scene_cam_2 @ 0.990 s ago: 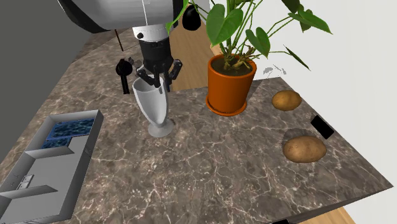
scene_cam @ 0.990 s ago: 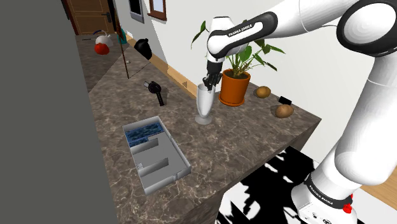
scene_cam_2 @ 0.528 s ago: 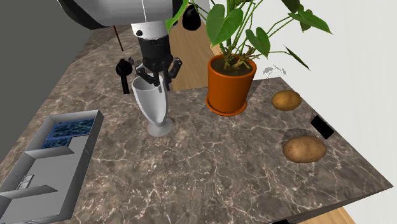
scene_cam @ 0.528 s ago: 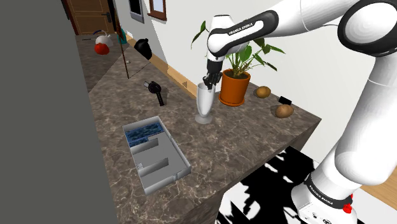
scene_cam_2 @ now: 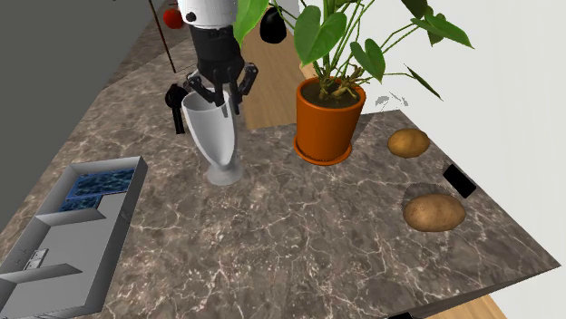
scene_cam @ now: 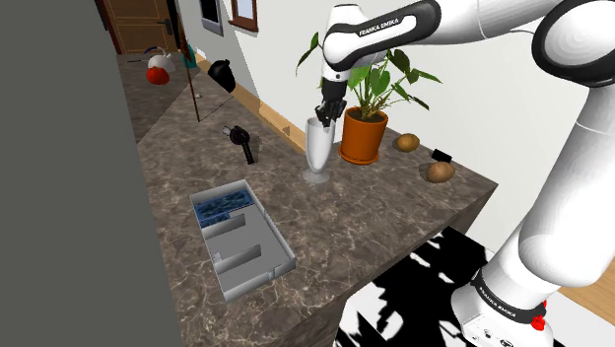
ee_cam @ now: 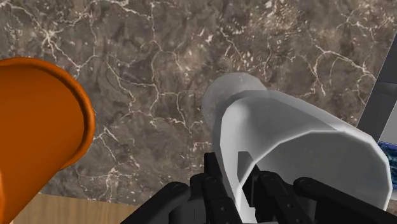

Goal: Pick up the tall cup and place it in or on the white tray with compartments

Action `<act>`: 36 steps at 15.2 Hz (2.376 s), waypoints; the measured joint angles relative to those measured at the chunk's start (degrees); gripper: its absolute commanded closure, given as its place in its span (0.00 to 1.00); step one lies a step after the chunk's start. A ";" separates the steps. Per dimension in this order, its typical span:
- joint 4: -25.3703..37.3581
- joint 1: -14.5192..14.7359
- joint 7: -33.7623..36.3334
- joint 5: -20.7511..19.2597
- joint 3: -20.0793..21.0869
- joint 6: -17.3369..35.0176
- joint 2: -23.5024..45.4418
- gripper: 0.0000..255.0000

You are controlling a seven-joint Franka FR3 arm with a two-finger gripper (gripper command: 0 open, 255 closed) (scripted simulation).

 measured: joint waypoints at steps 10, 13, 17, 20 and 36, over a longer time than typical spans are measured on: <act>6.49 0.07 0.10 0.00 0.05 -7.44 -0.95 1.00; 8.39 0.04 0.07 0.01 0.04 -9.65 -1.27 1.00; 9.77 2.13 3.69 -0.28 1.57 -11.63 -1.84 1.00; 11.41 4.45 7.72 -0.62 3.29 -12.97 -1.53 1.00; 32.37 17.43 27.63 -4.07 10.94 -24.17 8.70 1.00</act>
